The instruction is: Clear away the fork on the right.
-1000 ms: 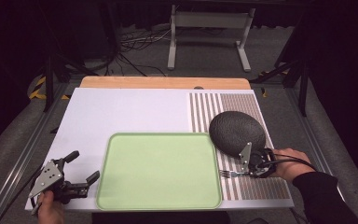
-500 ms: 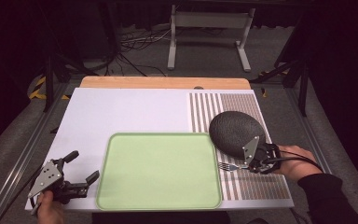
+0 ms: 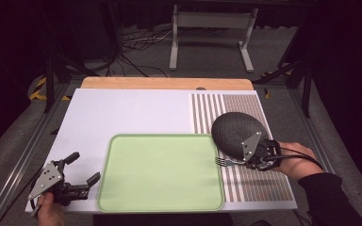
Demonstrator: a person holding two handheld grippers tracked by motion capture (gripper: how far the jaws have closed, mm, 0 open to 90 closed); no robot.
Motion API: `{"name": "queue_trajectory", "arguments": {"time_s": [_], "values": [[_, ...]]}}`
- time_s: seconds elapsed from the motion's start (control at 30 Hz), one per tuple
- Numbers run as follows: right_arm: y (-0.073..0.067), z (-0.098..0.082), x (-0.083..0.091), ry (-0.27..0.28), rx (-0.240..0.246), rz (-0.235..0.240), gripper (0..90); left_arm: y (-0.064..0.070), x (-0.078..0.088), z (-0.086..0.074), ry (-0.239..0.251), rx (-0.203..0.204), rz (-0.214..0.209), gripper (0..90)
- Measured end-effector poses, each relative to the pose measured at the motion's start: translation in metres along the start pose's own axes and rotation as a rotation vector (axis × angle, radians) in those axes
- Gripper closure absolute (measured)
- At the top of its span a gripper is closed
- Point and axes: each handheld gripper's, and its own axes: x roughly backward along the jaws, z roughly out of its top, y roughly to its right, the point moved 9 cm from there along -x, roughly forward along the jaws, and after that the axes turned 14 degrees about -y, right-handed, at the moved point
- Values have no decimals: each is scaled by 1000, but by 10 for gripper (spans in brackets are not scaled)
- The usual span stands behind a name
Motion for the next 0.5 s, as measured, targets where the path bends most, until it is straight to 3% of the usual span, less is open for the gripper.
{"name": "queue_trajectory", "arguments": {"time_s": [0.5], "values": [[9,60,14,21,42,-6,779,-1,1,0,1,-3,0,1]]}}
